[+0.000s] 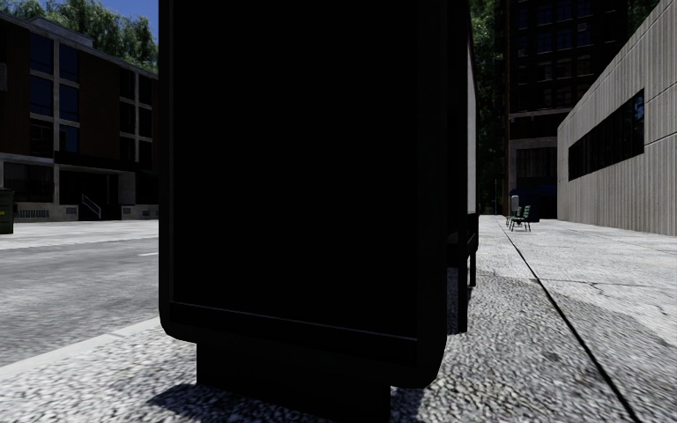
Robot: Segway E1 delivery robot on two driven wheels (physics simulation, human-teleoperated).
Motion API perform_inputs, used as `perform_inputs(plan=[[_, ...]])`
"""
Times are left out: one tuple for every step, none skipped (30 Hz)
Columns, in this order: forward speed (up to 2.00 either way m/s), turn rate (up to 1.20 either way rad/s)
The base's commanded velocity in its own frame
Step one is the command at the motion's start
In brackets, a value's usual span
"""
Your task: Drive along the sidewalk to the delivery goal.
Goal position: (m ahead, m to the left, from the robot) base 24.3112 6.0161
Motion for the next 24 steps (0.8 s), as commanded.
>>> perform_inputs(plan=[[0.0,0.0],[0.0,0.0],[0.0,0.0],[0.0,0.0],[0.0,0.0],[0.0,0.0],[0.0,0.0],[0.0,0.0],[0.0,0.0],[0.0,0.0],[0.0,0.0],[0.0,0.0],[0.0,0.0],[0.0,0.0],[0.0,0.0],[0.0,0.0],[0.0,0.0],[0.0,0.0],[0.0,0.0],[0.0,0.0],[0.0,0.0],[0.0,0.0],[0.0,0.0],[0.0,0.0]])
